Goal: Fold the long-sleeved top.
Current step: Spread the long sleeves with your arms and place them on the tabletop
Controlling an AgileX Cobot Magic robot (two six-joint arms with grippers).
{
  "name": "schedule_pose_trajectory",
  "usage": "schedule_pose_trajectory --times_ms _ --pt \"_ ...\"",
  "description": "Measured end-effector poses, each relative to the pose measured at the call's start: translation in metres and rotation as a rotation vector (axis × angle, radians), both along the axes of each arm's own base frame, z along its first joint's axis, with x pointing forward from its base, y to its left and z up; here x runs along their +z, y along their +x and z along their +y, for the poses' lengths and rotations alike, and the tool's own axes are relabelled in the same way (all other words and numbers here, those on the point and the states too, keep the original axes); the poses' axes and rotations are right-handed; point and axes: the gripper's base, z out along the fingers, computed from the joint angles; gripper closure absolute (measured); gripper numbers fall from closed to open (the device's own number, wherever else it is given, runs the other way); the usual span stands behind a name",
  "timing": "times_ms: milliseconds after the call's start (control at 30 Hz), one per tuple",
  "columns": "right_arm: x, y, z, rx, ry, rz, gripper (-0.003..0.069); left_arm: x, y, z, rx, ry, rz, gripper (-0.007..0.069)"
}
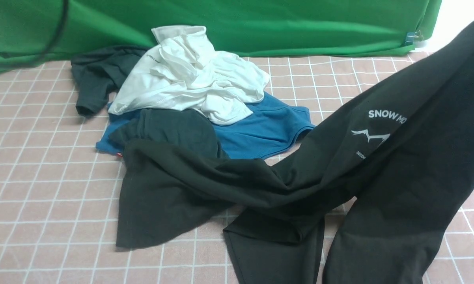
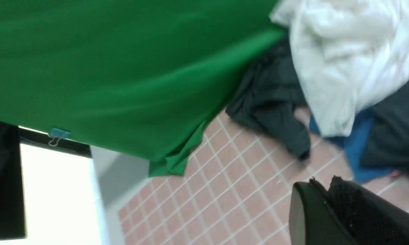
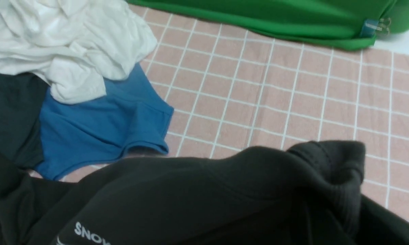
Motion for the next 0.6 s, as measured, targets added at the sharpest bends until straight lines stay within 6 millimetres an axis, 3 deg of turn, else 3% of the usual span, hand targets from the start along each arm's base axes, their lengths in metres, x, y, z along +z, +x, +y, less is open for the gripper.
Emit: schedule_pose_trajectory --times_ms 133,167,233,333,433,600 --pt "-0.001 -0.002 0.001 0.012 0.000 0.023 0.0559 -0.020 -0.002 -0.015 -0.073 -0.156 0.147 0.0608" --pt "-0.002 -0.002 0.001 0.015 0.000 0.028 0.0559 -0.049 0.000 -0.025 -0.141 -0.211 0.272 0.0608" --pt "-0.002 -0.002 0.001 0.019 -0.005 0.028 0.0559 -0.080 0.002 -0.035 -0.230 -0.228 0.394 0.0608" --pt "-0.002 -0.002 0.001 0.023 -0.009 0.027 0.0559 -0.146 0.000 -0.043 -0.405 -0.157 0.568 0.0607" --pt "-0.002 -0.002 0.001 0.023 -0.010 0.026 0.0559 -0.194 0.003 -0.041 -0.431 -0.095 0.566 0.0587" --pt "-0.003 -0.001 0.001 0.022 -0.010 0.026 0.0559 -0.223 0.019 -0.032 -0.341 0.004 0.474 0.0494"
